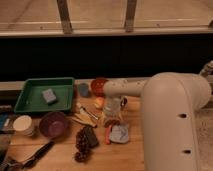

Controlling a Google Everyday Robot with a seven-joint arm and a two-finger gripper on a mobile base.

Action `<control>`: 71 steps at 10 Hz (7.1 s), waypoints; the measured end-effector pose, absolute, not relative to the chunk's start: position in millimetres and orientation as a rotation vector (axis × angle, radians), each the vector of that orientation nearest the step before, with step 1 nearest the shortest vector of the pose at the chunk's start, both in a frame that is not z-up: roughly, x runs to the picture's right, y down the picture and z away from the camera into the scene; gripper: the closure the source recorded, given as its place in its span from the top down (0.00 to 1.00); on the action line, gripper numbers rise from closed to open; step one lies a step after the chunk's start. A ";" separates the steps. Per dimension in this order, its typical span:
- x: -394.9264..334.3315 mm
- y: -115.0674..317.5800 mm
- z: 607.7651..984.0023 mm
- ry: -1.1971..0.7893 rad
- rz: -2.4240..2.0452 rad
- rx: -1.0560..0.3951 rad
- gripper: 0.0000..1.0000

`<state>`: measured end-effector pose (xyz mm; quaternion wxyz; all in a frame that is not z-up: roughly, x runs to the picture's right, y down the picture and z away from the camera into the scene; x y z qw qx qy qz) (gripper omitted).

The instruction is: Place pepper in metal cup

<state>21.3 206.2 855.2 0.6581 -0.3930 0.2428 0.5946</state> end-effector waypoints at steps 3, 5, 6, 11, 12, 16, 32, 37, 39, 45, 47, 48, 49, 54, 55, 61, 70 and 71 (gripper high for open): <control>19.0 203.8 853.6 0.546 1.344 -0.892 0.04; 17.0 204.6 851.1 0.545 1.330 -0.881 0.00; 1.0 202.9 841.4 0.529 1.273 -0.836 0.00; -107.8 212.7 773.7 0.437 1.076 -0.676 0.00; -118.4 212.1 759.1 0.413 1.065 -0.649 0.00; -123.2 181.9 719.7 0.271 1.113 -0.610 0.00; 0.2 -3.3 723.8 -0.019 1.328 -0.561 0.00; 40.0 -60.3 759.9 -0.131 1.426 -0.580 0.00; 54.4 -68.1 771.3 -0.147 1.468 -0.607 0.00; 64.6 -67.8 782.5 -0.152 1.516 -0.611 0.00; 73.2 -61.6 792.8 -0.147 1.552 -0.614 0.00; 78.2 -56.2 800.6 -0.141 1.567 -0.618 0.00; 81.1 -49.3 811.6 -0.130 1.576 -0.627 0.00; 70.0 -46.8 838.4 -0.103 1.563 -0.670 0.00; 68.6 -47.5 844.3 -0.101 1.560 -0.683 0.00; 78.1 -46.4 874.9 -0.111 1.577 -0.743 0.06; 72.8 -30.2 884.7 -0.156 1.589 -0.809 0.71; 70.2 -28.2 886.3 -0.159 1.585 -0.817 0.71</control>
